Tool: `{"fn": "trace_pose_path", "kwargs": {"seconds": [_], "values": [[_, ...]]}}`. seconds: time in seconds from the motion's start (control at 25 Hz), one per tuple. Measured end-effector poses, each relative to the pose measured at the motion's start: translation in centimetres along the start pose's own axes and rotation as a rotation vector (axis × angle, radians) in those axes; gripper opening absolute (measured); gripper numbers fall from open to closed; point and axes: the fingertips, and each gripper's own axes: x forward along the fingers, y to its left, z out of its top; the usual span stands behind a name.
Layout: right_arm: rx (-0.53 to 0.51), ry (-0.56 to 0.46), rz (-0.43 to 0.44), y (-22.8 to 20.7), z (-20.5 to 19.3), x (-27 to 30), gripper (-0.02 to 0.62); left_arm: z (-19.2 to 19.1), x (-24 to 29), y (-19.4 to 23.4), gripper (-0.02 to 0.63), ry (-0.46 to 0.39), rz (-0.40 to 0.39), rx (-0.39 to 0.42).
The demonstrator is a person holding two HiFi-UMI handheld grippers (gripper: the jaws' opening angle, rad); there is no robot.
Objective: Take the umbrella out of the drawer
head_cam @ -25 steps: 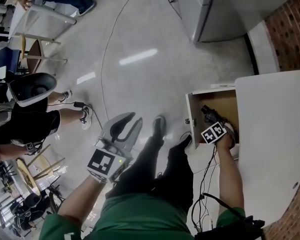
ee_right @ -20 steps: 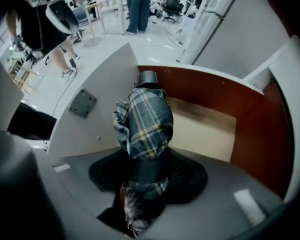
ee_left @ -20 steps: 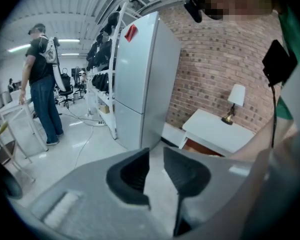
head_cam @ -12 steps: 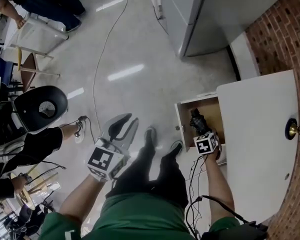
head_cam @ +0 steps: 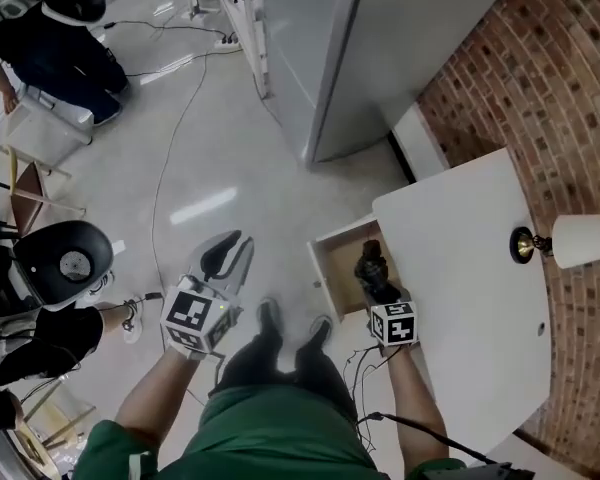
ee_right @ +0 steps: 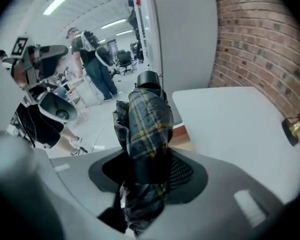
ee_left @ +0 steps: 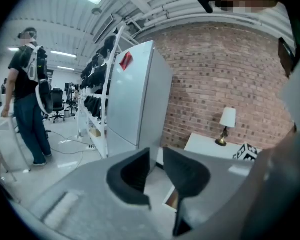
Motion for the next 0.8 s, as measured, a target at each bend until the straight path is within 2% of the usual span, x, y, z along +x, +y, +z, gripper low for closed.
{"fn": "trace_pose_path", "kwargs": {"seconds": [0.28, 0.48, 0.64, 0.8], "values": [[0.132, -0.174, -0.133, -1.7, 3.4, -8.7, 0.186, 4.7, -0.8, 0.8, 0.084, -0.096, -0.039, 0.034], [0.249, -0.308, -0.216, -3.5, 4.6, -14.7, 0.186, 8.6, -0.3, -1.5, 0.094, -0.163, -0.132, 0.078], [0.368, -0.411, -0.254, -4.9, 3.9, -17.9, 0.186, 9.3, 0.6, -3.8, 0.092, -0.178, -0.22, 0.099], [0.444, -0.42, -0.325, -8.1, 1.4, -20.4, 0.186, 8.9, 2.6, -6.5, 0.092, -0.156, -0.286, 0.093]]}}
